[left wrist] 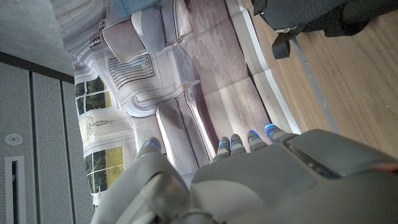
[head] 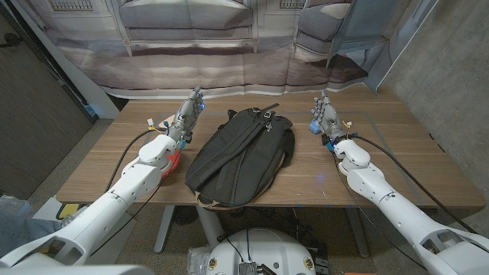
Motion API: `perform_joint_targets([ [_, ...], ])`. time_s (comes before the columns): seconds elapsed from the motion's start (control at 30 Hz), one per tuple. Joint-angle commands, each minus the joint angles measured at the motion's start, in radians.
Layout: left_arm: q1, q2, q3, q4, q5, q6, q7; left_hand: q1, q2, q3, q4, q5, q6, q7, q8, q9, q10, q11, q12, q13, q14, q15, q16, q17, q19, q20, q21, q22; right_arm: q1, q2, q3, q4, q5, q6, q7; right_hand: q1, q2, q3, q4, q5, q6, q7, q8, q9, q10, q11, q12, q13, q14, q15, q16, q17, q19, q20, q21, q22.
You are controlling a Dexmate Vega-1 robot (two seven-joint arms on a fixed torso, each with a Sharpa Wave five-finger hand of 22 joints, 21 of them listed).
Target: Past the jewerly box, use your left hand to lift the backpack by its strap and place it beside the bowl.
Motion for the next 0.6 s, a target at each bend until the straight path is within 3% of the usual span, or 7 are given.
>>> perform_joint_targets([
  [0.03,0.046,0.022,-0.015,-0.027,0.008,-0.046,-0.013,0.015,0.005,0.005,-0.001,0.009,0.007,-0.001,0.008,0.002,0.01,0.003,0.007,0.002,0.001,0.002,0.007,0.005,-0.007,0.012,0.001,0.001,-0.014,0.004,-0.004,-0.015,-0.008,0.003,-0.017,0.017,-0.001,0.004,-0.006,-0.001,0.006,0.004,-0.001,0.003,0.0,-0.001,0.0,0.001,0.003,0.005,0.002,0.003,0.0,-0.019,0.001,0.003],
  [0.6,0.082,0.047,-0.034,-0.065,0.015,-0.07,-0.014,0.021,0.009,0.003,-0.003,0.008,0.022,0.002,0.008,0.002,0.023,-0.003,0.007,0.002,0.012,0.004,0.007,0.005,-0.002,0.019,0.0,0.001,-0.025,0.021,-0.004,-0.023,-0.019,0.046,-0.024,0.025,0.002,0.003,-0.011,-0.005,0.012,0.001,-0.004,0.003,0.023,-0.01,0.005,0.001,0.02,-0.002,0.005,0.003,0.011,-0.018,0.002,0.004],
])
